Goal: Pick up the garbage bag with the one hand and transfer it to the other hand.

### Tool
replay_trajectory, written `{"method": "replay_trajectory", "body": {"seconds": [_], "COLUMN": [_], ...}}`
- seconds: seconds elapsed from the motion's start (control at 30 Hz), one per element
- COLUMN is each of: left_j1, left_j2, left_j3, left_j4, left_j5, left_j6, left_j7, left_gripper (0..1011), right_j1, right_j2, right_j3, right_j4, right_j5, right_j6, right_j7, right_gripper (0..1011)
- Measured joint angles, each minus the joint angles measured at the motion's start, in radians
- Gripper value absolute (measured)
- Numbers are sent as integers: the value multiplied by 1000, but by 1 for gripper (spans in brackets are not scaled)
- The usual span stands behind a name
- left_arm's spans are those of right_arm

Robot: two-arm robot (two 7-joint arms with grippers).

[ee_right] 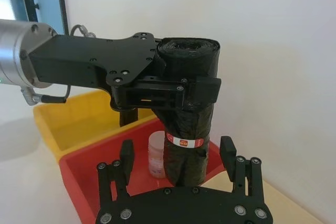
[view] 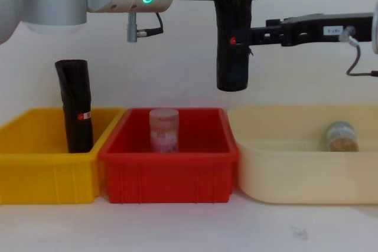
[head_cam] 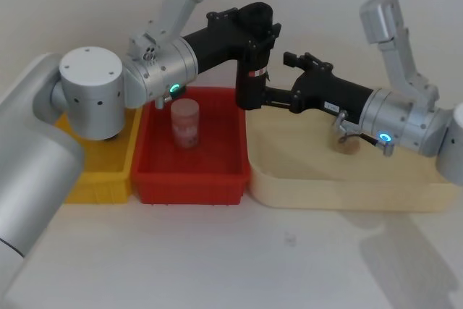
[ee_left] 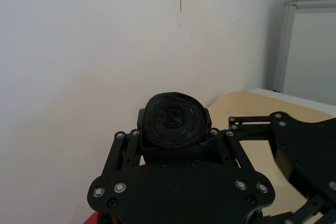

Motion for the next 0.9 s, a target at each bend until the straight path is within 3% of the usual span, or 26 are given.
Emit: {"method": "replay_trajectory", "body": {"seconds": [0.53,0.9], "left_j1": [0,0], "left_j2": [0,0], "left_j3": [0,0], "left_j4": [0,0], "left_j5": [0,0], "left_j6": [0,0], "left_j7": [0,0], "left_gripper": [513,513], "right_j1": [59,95], "right_j2": [-42,-78], "right_j3": [-44,-53], "right_j4": [83,148], "right_j5": [-80,-92], "right_j6": [-33,-64], "right_j7": [-70,-62], "right_gripper": [1001,1001]}}
